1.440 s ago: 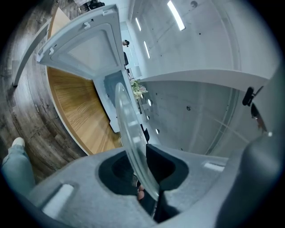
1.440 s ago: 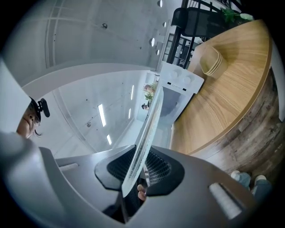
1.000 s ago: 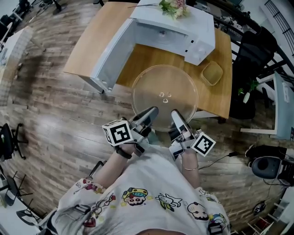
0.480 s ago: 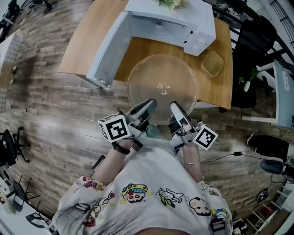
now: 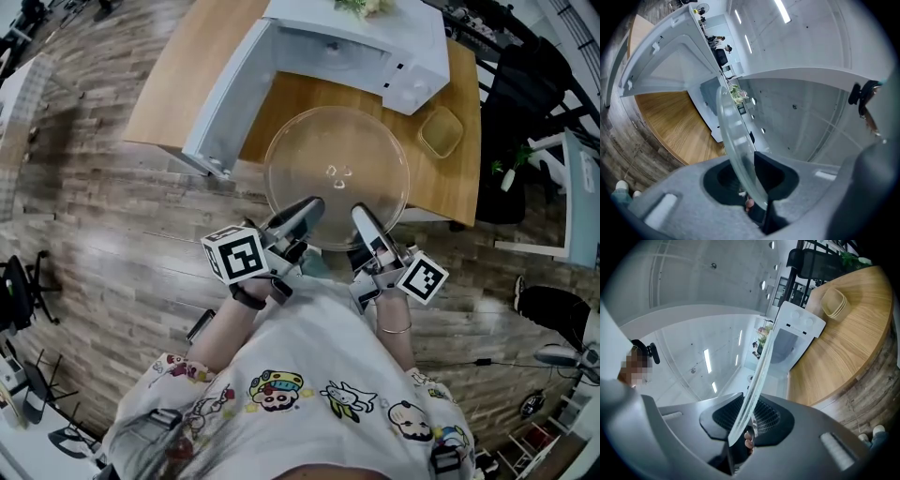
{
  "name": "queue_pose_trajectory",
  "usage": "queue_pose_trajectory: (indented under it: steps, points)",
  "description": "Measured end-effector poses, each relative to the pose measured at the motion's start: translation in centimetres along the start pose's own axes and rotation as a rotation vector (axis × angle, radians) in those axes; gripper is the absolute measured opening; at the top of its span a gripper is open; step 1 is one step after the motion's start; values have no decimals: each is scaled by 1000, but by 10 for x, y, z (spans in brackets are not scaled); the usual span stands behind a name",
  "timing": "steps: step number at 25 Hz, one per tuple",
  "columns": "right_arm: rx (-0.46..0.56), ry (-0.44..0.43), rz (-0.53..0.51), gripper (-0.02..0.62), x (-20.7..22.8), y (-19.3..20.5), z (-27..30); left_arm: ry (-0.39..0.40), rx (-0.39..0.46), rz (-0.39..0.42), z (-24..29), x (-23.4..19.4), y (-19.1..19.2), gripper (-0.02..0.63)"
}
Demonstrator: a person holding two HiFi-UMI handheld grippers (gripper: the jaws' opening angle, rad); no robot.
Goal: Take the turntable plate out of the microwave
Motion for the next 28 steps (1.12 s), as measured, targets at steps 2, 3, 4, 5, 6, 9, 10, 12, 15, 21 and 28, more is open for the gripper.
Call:
queue_pose_trajectory:
  steps: [2, 3, 4, 5, 6, 9, 10, 12, 15, 21, 28]
  points:
    - [-3, -3, -2, 75, -1, 0, 1, -1, 3, -1, -1, 0, -1, 63]
    - [-5, -4, -2, 75, -1, 1, 2, -2, 6, -1, -2, 0, -1, 63]
    - [-7, -4, -3, 75, -1, 1, 3, -3, 8, 2, -2, 0, -1, 63]
    - [-8, -4, -3, 75, -1, 1, 3, -4, 10, 7, -3, 0, -2, 64]
    - [-9, -5, -4, 75, -2, 1, 3, -6, 11, 13, -3, 0, -2, 64]
    - [-11, -6, -6, 77, -1, 2, 4, -6, 14, 21, -4, 0, -3, 66]
    - [-12, -7, -6, 77, -1, 2, 5, -5, 15, 21, -4, 0, -3, 66]
    - [-13, -8, -6, 77, -1, 2, 5, -5, 18, 21, -4, 0, -3, 66]
    - [-14, -8, -8, 77, -2, 2, 4, -4, 19, 21, -5, 1, -3, 66]
    - [-21, -6, -5, 77, -1, 4, 3, -7, 17, 21, -6, -1, 0, 67]
    - [-27, -2, -6, 78, 0, 7, 2, -17, 10, 28, -7, -3, 1, 67]
Point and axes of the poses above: the fingertips, and each gripper's own axes: z forward along the fingers, x to its right, y out of its underside, the point moved 7 cm from there along -z, backward along the fingers, and after that the axes turned 10 degrees about -y, right-handed, at the moved point
